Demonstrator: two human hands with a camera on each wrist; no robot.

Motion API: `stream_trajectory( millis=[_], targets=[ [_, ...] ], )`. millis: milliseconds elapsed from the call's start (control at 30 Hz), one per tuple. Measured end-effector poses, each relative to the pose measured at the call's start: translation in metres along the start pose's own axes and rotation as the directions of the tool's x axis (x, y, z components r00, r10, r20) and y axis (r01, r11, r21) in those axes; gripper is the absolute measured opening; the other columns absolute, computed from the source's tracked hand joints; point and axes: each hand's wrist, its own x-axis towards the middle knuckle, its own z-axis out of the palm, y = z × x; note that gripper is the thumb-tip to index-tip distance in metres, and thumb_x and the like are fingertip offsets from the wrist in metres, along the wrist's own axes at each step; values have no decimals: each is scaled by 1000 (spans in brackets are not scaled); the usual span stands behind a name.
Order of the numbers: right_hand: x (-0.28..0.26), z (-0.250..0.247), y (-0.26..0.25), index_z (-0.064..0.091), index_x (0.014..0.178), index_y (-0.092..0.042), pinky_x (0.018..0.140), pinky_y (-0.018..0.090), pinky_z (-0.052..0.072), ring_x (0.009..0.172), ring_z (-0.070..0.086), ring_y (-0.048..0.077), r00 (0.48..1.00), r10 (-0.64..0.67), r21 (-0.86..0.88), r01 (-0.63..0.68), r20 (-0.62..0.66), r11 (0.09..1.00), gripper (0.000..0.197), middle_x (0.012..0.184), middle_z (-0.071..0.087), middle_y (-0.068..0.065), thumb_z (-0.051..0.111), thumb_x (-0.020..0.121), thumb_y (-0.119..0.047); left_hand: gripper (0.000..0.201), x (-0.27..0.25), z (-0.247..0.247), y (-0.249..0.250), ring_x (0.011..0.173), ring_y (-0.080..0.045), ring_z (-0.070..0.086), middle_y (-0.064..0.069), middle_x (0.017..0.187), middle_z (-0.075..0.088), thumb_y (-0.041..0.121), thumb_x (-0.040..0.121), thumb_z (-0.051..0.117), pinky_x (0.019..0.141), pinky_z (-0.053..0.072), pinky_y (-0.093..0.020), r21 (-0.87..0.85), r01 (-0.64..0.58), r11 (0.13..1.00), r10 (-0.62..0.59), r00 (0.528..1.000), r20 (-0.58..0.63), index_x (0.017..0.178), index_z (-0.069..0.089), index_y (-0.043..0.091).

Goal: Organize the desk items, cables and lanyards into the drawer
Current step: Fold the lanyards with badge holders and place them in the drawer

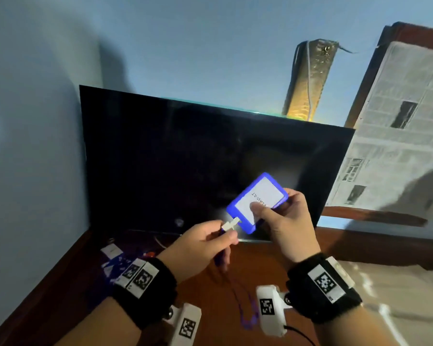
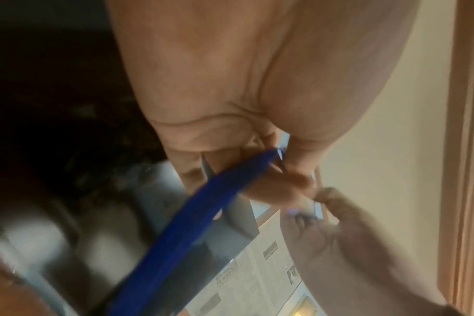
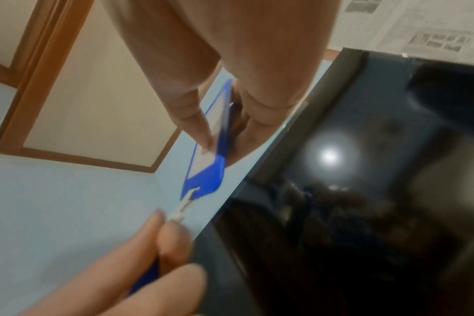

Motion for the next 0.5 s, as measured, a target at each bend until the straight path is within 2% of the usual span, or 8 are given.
stream_trajectory(
  millis=[33,100,200,267,333,367,467,500],
  targets=[
    [0,-6,-1,50,117,-13,75,45,61,92,73,31,1000,-6,-29,6,-5,1000,52,106,72,20,83,80,2,22,-4,-7,4,64,-15,66,4,68,67,26,106,58,87,59,-50,42,-3,999,5,999,-39,98,70,10],
    [-3,-15,-3,57,118,-14,74,45,63,91,75,30,1000,-5,-102,6,15,995,48,101,74,15,84,80,-3,19,-10,-23,10,67,-13,68,5,74,70,33,103,62,83,60,-49,207,-8,978,28,995,-92,95,73,20],
    [-8,-20,0,70,104,-11,74,46,64,86,76,31,998,-6,-205,17,56,979,19,90,78,11,80,87,-11,17,-14,-48,24,77,-15,69,3,81,72,41,99,66,80,57,-46,451,-30,892,93,988,-119,91,71,27],
    [-13,-15,5,75,97,-12,71,40,61,80,77,22,995,-21,-273,46,94,961,7,86,80,5,77,91,-16,17,-15,-58,39,75,-14,67,5,80,71,42,98,66,75,57,-43,506,-55,861,124,987,-104,89,70,28],
    [-21,-5,10,74,94,-14,65,30,55,70,73,12,988,-30,-374,86,152,924,9,80,78,1,77,92,-21,19,-12,-65,54,76,-8,66,11,82,70,43,97,67,70,54,-33,577,-86,812,153,986,-69,87,69,28],
    [-25,1,12,71,96,-15,61,28,54,67,71,11,982,-25,-418,103,187,903,12,79,77,1,78,91,-23,21,-9,-67,61,76,-5,66,14,82,69,45,97,67,68,53,-29,615,-100,782,163,985,-47,85,69,28],
    [-38,18,17,61,102,-11,57,30,57,63,71,20,935,54,-394,95,349,914,23,83,75,8,79,90,-20,26,2,-78,78,74,-7,66,9,80,68,53,93,68,71,56,-35,680,-131,722,164,986,16,80,67,31],
    [-41,21,18,61,100,-9,57,31,56,62,69,21,910,74,-367,90,409,926,24,82,75,9,81,89,-18,25,7,-82,81,72,-5,64,10,77,67,54,92,70,70,54,-33,687,-125,716,155,988,18,79,67,32]
  ],
)
